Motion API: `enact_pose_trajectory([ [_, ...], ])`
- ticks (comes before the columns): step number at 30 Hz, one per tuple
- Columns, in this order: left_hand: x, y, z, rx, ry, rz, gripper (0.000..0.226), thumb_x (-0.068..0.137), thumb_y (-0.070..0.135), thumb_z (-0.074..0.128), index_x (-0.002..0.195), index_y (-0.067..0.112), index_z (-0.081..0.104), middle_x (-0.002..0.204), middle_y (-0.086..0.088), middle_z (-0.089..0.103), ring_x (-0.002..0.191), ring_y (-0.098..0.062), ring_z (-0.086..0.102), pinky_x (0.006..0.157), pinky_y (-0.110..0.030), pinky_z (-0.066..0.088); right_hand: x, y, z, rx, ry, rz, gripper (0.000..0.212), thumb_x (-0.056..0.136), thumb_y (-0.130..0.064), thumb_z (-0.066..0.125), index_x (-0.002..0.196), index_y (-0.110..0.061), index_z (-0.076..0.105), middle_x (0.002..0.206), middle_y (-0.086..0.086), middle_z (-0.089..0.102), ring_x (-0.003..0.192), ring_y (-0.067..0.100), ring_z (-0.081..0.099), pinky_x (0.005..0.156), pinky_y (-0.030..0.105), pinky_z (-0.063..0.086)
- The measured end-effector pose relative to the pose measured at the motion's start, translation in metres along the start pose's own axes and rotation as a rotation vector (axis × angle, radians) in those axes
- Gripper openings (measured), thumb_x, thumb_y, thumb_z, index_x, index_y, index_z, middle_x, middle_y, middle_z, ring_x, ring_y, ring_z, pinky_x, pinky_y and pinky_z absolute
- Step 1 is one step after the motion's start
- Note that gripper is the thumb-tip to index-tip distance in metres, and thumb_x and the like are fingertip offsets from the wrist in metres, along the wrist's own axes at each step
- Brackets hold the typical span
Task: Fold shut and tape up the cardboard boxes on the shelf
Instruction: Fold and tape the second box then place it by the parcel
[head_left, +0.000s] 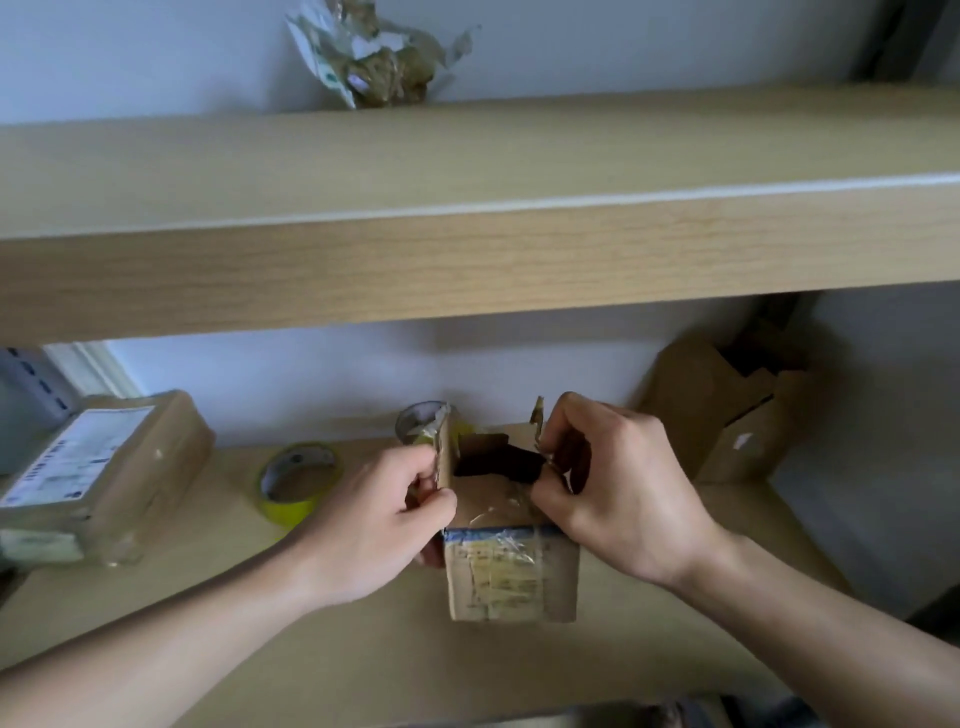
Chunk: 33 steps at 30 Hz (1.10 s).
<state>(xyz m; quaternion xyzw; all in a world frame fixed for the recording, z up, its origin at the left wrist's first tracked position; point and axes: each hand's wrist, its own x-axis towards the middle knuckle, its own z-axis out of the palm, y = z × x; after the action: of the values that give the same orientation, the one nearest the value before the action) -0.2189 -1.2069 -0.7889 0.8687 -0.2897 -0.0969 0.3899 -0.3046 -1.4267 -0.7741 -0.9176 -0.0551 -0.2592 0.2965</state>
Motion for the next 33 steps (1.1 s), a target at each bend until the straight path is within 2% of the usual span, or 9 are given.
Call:
enact_pose_trajectory([
  [4, -0.012, -0.018, -0.012, 0.06, 0.033, 0.035, 0.039, 0.095, 0.014, 0.064, 0.067, 0.013, 0.038, 0.054, 0.01, 0.04, 0.047, -0.003, 0.05, 0.05, -0.02, 0.033, 0.0, -0.01, 0.015, 0.064, -0.087, -0.006, 0.024, 0.07, -0.014, 0.071, 0.083, -0.024, 0.054, 0.064, -0.009, 0.059, 0.062, 0.015, 0.057, 0.052, 0.022, 0.044],
  [11, -0.024, -0.056, -0.035, 0.108, -0.012, 0.069, 0.042, 0.095, 0.015, 0.067, 0.066, 0.018, 0.037, 0.055, 0.012, 0.035, 0.055, -0.007, 0.029, 0.053, -0.026, 0.026, -0.002, -0.027, 0.041, 0.194, -0.283, -0.042, 0.036, 0.08, -0.023, 0.074, 0.106, -0.031, 0.051, 0.069, -0.006, 0.063, 0.063, 0.016, 0.06, 0.06, 0.026, 0.05],
  [14, -0.028, -0.074, -0.043, 0.082, -0.052, 0.057, 0.04, 0.093, 0.024, 0.067, 0.068, 0.015, 0.037, 0.058, 0.011, 0.035, 0.058, -0.007, 0.029, 0.055, -0.031, 0.027, -0.001, -0.036, 0.051, 0.156, -0.392, -0.083, 0.044, 0.08, -0.047, 0.079, 0.111, -0.035, 0.05, 0.072, -0.01, 0.061, 0.067, 0.012, 0.06, 0.063, 0.032, 0.051],
  [17, -0.027, -0.088, -0.052, 0.062, -0.097, 0.072, 0.037, 0.086, 0.044, 0.062, 0.072, 0.016, 0.043, 0.061, -0.001, 0.042, 0.063, -0.01, 0.035, 0.057, -0.032, 0.031, 0.0, -0.039, 0.059, 0.067, -0.478, -0.119, 0.059, 0.071, -0.074, 0.075, 0.111, -0.039, 0.051, 0.077, -0.015, 0.062, 0.071, 0.006, 0.06, 0.067, 0.037, 0.054],
  [20, -0.026, -0.098, -0.057, 0.093, -0.106, 0.087, 0.037, 0.087, 0.05, 0.06, 0.074, 0.018, 0.047, 0.065, -0.004, 0.053, 0.062, -0.013, 0.04, 0.057, -0.037, 0.041, 0.005, -0.037, 0.062, 0.112, -0.485, -0.121, 0.058, 0.07, -0.081, 0.069, 0.108, -0.039, 0.055, 0.075, -0.016, 0.064, 0.071, 0.005, 0.064, 0.067, 0.037, 0.055],
  [23, -0.026, -0.107, -0.062, 0.07, -0.093, 0.065, 0.03, 0.09, 0.049, 0.063, 0.079, 0.025, 0.048, 0.072, -0.006, 0.059, 0.066, -0.026, 0.051, 0.063, -0.043, 0.048, 0.015, -0.036, 0.064, 0.147, -0.31, -0.123, 0.038, 0.086, -0.07, 0.061, 0.097, -0.033, 0.061, 0.067, -0.014, 0.062, 0.063, 0.009, 0.061, 0.06, 0.029, 0.051],
  [26, -0.023, -0.11, -0.066, 0.086, -0.082, 0.072, 0.028, 0.096, 0.035, 0.069, 0.079, 0.031, 0.047, 0.062, 0.009, 0.049, 0.061, -0.006, 0.039, 0.057, -0.031, 0.036, 0.027, -0.03, 0.068, 0.144, -0.178, -0.067, 0.013, 0.094, -0.043, 0.066, 0.087, -0.032, 0.062, 0.063, -0.014, 0.06, 0.059, 0.012, 0.057, 0.056, 0.024, 0.045],
  [29, -0.021, -0.11, -0.067, 0.087, -0.051, 0.095, 0.03, 0.097, 0.02, 0.069, 0.08, 0.027, 0.046, 0.066, 0.013, 0.042, 0.061, -0.006, 0.035, 0.055, -0.021, 0.028, 0.036, -0.019, 0.075, 0.114, -0.181, 0.0, 0.014, 0.094, -0.025, 0.07, 0.084, -0.032, 0.064, 0.065, -0.012, 0.061, 0.06, 0.015, 0.056, 0.056, 0.028, 0.045],
  [33, -0.02, -0.111, -0.068, 0.083, 0.006, 0.086, 0.034, 0.095, 0.014, 0.071, 0.077, 0.026, 0.046, 0.068, 0.01, 0.041, 0.063, -0.008, 0.035, 0.055, -0.02, 0.029, 0.039, -0.014, 0.087, 0.112, -0.273, 0.036, 0.013, 0.095, -0.027, 0.069, 0.084, -0.033, 0.064, 0.075, -0.011, 0.065, 0.068, 0.013, 0.061, 0.062, 0.028, 0.049],
])
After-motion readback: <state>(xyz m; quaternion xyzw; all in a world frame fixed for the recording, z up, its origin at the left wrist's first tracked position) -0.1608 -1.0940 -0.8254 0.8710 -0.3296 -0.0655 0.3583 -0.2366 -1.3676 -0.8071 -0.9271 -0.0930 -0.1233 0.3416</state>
